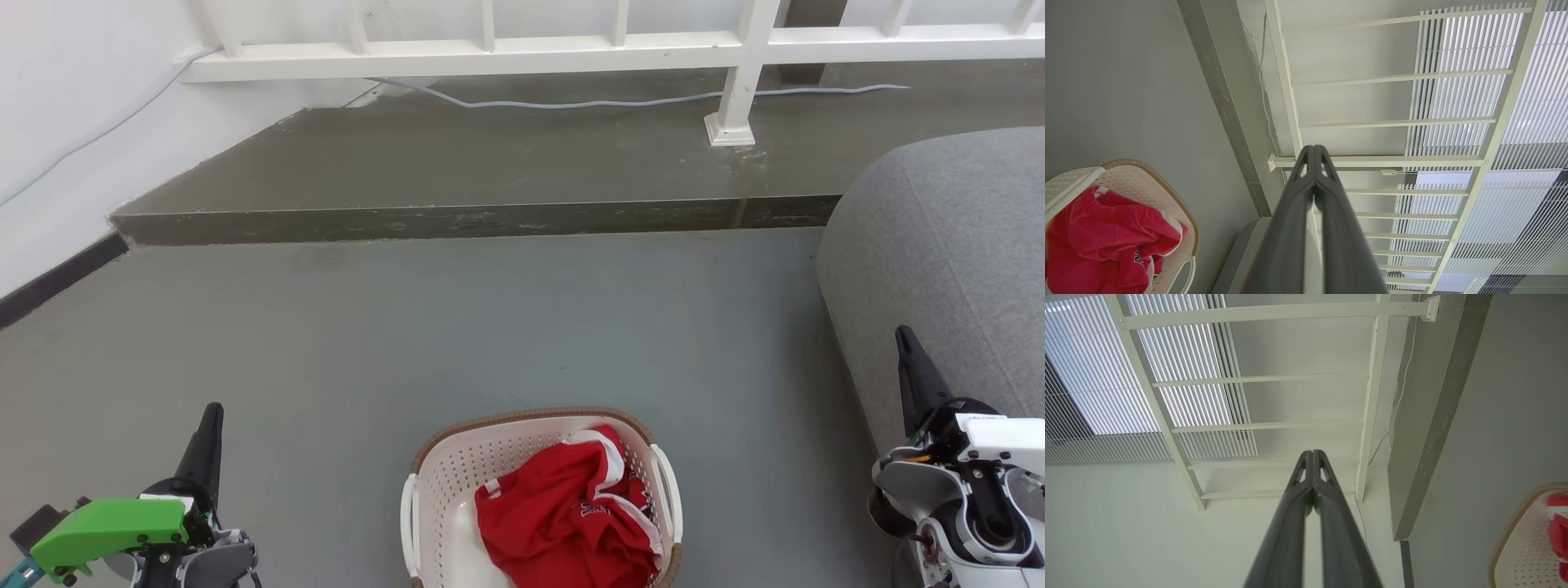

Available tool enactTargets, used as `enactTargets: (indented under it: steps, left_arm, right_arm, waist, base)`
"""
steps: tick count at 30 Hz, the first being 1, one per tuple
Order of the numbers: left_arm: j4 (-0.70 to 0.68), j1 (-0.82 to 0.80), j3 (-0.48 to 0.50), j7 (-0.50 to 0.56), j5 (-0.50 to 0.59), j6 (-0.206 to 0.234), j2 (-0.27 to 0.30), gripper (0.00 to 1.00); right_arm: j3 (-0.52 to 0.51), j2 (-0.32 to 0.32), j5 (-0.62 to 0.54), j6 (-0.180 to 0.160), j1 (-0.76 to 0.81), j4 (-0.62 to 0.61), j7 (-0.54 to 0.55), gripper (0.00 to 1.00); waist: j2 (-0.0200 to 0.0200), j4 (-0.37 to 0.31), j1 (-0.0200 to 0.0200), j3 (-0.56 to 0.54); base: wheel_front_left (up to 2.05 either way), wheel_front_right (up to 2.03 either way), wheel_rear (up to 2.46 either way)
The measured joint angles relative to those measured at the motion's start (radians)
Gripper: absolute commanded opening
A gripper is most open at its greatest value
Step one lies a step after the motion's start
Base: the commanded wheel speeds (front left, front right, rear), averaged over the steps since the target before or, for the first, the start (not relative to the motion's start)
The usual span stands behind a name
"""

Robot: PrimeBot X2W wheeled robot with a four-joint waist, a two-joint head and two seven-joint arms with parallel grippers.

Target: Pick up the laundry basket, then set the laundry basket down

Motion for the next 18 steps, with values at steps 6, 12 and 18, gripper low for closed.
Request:
enactTargets:
  steps: [6,12,18]
  left_arm:
    - [0.005,0.000,0.000,0.000,0.000,0.000,0.000,0.00]
    - [0.009,-0.001,0.001,0.000,0.000,-0.001,0.000,0.00]
    - [0.011,-0.001,0.001,0.002,0.000,-0.001,0.000,0.00]
  right_arm:
    - [-0.001,0.000,0.000,0.000,0.000,0.002,0.000,0.00]
    - [-0.001,0.000,0.000,0.000,-0.001,0.003,0.000,0.00]
    - [-0.001,0.001,0.000,0.000,-0.001,0.006,0.000,0.00]
  waist:
    - [0.0000,0.000,0.0000,0.000]
    - [0.0000,0.000,0.0000,0.000]
    - [0.0000,0.000,0.0000,0.000]
  base:
    - [0.00,0.00,0.00]
    - [0.00,0.00,0.00]
    - [0.00,0.00,0.00]
